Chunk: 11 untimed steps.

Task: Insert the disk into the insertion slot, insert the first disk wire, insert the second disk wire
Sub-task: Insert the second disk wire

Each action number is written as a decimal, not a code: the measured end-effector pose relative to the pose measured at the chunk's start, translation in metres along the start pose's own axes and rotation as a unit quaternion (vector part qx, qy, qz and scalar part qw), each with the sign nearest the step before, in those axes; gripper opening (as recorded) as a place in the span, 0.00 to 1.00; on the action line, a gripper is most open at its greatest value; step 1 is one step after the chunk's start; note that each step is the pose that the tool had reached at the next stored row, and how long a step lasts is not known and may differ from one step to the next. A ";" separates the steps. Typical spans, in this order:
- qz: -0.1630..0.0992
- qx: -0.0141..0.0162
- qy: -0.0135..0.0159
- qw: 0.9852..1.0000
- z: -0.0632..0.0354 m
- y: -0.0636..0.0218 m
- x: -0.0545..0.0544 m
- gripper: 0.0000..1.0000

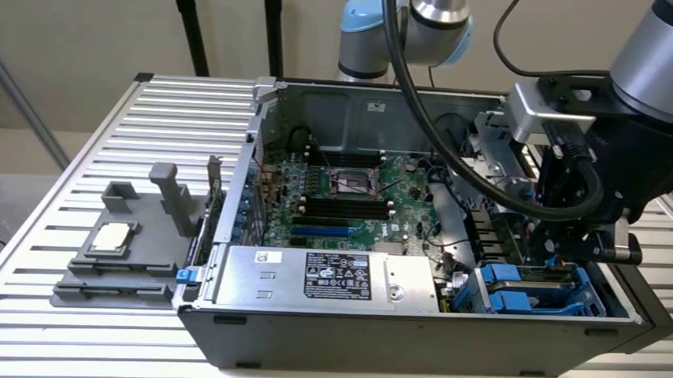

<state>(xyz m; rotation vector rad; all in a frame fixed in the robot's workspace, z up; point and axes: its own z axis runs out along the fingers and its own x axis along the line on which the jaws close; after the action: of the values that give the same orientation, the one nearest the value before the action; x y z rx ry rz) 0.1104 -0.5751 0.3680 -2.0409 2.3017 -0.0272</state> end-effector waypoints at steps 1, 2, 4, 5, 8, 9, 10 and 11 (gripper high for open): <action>-0.001 0.002 -0.002 1.000 0.0003 -0.0001 0.001 0.16; -0.002 0.003 -0.004 1.000 0.0008 -0.0002 0.001 0.16; -0.003 0.004 -0.008 1.000 0.0027 -0.0004 0.004 0.16; -0.003 0.005 -0.009 1.000 0.0038 -0.0004 0.005 0.16; -0.004 0.006 -0.014 1.000 0.0073 -0.0005 0.008 0.16; -0.004 0.006 -0.016 1.000 0.0083 -0.0005 0.008 0.16; -0.005 0.007 -0.017 1.000 0.0094 -0.0005 0.009 0.16; -0.006 0.008 -0.019 1.000 0.0102 -0.0005 0.009 0.16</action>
<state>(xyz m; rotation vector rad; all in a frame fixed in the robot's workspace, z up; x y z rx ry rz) 0.1104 -0.5839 0.3575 -2.0298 2.2602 -0.0083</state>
